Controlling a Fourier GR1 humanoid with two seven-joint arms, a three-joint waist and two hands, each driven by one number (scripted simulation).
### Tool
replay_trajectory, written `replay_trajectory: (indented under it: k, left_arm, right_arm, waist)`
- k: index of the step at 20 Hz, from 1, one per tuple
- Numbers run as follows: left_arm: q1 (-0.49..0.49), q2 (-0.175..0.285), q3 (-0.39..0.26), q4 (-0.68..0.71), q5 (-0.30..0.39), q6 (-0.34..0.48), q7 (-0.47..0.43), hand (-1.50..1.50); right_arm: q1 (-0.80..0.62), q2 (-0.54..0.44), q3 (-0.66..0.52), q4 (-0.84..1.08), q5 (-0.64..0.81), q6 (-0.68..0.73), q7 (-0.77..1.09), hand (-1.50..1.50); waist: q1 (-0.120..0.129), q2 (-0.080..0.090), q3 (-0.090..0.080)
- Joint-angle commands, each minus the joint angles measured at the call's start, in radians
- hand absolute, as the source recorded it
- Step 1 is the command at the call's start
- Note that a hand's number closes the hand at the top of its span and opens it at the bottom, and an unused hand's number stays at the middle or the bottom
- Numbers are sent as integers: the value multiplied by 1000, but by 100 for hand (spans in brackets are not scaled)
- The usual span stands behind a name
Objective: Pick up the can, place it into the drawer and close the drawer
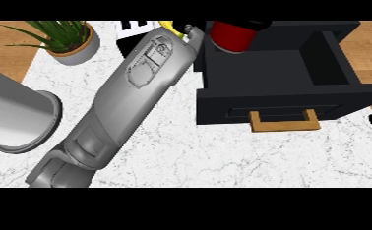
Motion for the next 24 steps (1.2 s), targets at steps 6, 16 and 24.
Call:
replay_trajectory:
  k: [6, 16, 24]
  left_arm:
    - [-172, 0, -98, 230, 143, 78, -59, 150]
    - [-212, 0, -161, 396, 262, 38, -155, 150]
    - [-224, 0, -237, 461, 307, 115, -227, 150]
  right_arm:
    - [-26, 21, 56, -11, 40, -38, 31, -150]
    - [-48, -2, 47, -23, 15, -3, 43, -150]
    - [-95, -7, 45, 24, 34, -21, 47, -150]
  waist:
    - [-27, 6, 1]
    - [-46, 12, 1]
    - [-57, 16, 2]
